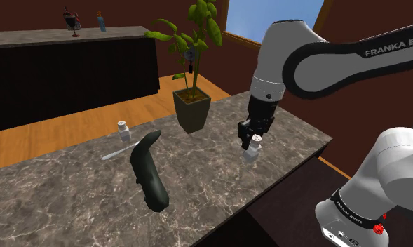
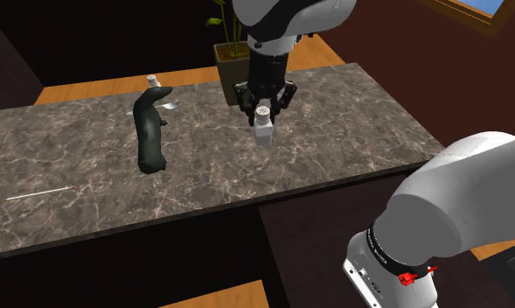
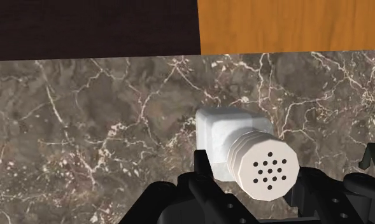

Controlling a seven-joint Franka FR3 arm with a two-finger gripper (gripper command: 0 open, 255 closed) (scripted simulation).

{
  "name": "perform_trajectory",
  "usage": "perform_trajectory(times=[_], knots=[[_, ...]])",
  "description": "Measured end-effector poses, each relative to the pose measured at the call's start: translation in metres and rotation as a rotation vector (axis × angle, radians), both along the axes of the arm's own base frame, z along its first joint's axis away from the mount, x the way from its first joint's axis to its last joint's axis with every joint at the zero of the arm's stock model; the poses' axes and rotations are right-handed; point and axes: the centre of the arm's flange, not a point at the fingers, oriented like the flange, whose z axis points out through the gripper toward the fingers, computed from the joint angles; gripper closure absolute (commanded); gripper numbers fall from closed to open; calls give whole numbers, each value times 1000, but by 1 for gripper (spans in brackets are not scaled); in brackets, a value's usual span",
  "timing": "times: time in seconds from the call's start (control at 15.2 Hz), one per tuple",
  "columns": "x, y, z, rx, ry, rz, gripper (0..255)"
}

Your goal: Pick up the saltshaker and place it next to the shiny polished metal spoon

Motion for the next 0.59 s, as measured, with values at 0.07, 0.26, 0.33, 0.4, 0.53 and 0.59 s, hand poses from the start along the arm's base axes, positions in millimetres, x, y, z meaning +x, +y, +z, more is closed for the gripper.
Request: perform_trajectory(times=[0.07,0.26,0.33,0.4,0.53,0.59], knots=[[0,1,5,0,0,0,255],[1,-1,20,0,0,0,255],[5,5,20,0,0,0,255],[9,14,19,0,0,0,255],[18,34,16,-1,0,0,255],[23,44,13,-1,0,0,255]])
